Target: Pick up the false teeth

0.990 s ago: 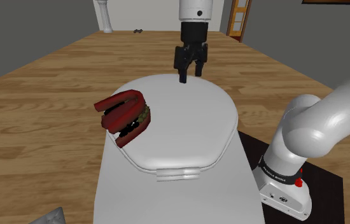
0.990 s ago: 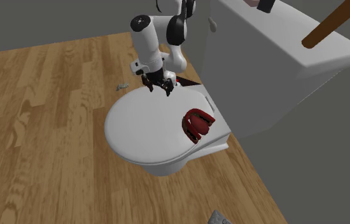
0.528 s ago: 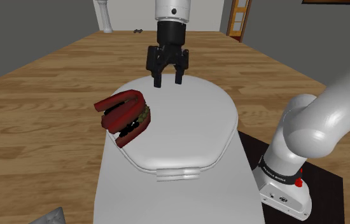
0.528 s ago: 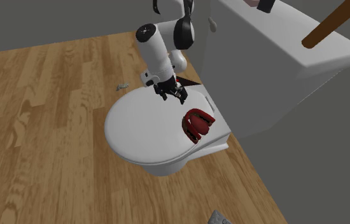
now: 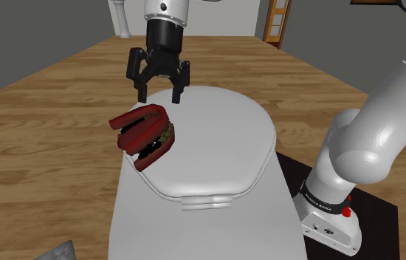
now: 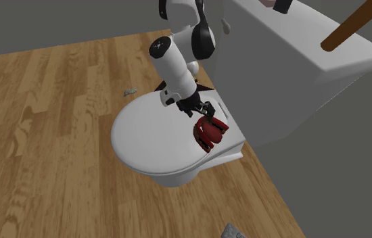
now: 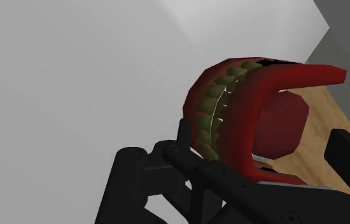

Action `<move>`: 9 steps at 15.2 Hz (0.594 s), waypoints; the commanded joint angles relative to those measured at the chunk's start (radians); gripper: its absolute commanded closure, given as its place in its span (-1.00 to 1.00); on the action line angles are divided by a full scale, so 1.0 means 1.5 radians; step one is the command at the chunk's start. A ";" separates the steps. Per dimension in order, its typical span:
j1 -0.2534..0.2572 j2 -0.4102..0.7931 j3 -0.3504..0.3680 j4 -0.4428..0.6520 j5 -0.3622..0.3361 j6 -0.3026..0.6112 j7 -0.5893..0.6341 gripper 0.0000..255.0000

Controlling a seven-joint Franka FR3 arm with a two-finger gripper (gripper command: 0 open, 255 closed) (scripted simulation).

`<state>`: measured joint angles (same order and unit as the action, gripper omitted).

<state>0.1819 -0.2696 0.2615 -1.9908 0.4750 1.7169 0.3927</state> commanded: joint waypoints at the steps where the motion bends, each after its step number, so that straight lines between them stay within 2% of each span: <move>1: 0.001 0.003 0.002 -0.012 0.005 0.015 -0.003 -1.00; 6: 0.003 0.004 0.007 -0.059 0.011 0.060 -0.020 -1.00; 8: 0.003 0.004 0.007 -0.059 0.011 0.060 -0.020 -1.00; 9: 0.003 0.004 0.007 -0.059 0.011 0.060 -0.020 1.00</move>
<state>0.1869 -0.2652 0.2710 -2.0765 0.4922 1.8052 0.3626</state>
